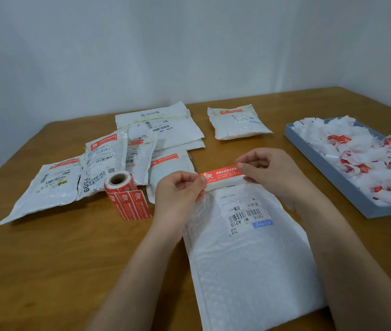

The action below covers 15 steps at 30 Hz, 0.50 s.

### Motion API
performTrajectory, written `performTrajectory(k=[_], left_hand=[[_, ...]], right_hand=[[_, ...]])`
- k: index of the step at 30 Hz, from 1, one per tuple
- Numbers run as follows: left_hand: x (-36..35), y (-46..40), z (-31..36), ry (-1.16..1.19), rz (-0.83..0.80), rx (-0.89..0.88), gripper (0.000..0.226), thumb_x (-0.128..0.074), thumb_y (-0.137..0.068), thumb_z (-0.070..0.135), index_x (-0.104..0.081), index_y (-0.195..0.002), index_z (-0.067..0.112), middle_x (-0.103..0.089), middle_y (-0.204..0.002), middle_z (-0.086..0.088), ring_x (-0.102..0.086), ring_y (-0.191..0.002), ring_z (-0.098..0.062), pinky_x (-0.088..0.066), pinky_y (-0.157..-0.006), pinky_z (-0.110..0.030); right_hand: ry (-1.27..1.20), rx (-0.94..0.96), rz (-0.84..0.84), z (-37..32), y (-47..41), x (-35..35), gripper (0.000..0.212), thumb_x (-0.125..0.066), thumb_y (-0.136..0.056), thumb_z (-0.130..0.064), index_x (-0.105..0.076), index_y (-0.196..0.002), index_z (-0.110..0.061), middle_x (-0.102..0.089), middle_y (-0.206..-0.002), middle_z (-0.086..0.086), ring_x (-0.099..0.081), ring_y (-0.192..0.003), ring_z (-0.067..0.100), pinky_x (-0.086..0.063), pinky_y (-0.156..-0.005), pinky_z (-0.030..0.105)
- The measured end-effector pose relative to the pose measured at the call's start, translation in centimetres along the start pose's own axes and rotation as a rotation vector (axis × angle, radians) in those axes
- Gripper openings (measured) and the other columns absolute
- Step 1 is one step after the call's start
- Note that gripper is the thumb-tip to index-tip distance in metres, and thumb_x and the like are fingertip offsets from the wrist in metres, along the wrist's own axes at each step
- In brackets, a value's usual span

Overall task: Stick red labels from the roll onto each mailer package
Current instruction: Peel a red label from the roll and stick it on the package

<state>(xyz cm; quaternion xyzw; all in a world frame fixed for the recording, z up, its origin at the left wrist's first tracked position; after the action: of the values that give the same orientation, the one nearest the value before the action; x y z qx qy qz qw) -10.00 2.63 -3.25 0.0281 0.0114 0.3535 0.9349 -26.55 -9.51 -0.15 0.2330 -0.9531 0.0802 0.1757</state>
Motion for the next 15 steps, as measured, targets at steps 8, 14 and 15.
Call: performTrajectory(k=[8,14,15], left_hand=[[-0.1,-0.5,-1.2,-0.199,0.045,0.027,0.009,-0.07,-0.086,0.008,-0.065,-0.079,0.01,-0.067,-0.07,-0.007,-0.06,-0.055,-0.009,-0.053,-0.059,-0.023],[-0.2,-0.7,-1.7,-0.279,0.057,0.065,0.006,-0.068,-0.087,0.01,-0.066,-0.081,0.009,-0.069,-0.073,-0.008,-0.062,-0.058,-0.015,-0.06,-0.07,-0.036],[-0.2,-0.7,-1.7,-0.293,0.059,0.069,0.006,-0.068,-0.086,0.01,-0.066,-0.081,0.01,-0.069,-0.074,-0.008,-0.063,-0.059,-0.015,-0.06,-0.07,-0.035]], right_hand=[[0.072,-0.094,0.019,1.5,-0.2,-0.7,0.008,-0.072,-0.084,-0.018,-0.068,-0.091,-0.02,-0.07,-0.089,0.004,-0.069,-0.086,0.019,-0.058,-0.082,0.037],[0.197,-0.123,0.011,2.3,-0.3,-1.3,0.01,-0.071,-0.086,-0.026,-0.062,-0.089,-0.023,-0.067,-0.089,0.0,-0.066,-0.084,0.016,-0.056,-0.076,0.033],[0.216,-0.116,0.013,2.2,-0.3,-1.3,0.01,-0.07,-0.086,-0.026,-0.061,-0.089,-0.023,-0.067,-0.088,-0.001,-0.066,-0.084,0.015,-0.055,-0.074,0.031]])
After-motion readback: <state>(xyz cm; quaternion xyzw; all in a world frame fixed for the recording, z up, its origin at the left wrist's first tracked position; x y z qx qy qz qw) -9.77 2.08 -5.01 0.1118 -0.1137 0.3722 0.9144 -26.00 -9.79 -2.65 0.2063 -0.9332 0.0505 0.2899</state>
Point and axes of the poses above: each hand's wrist, its own y-axis away from the middle knuckle, its own x-axis out of the back of the hand, z = x × y, the point moved 9 cm from there along -y, towards the middle knuckle
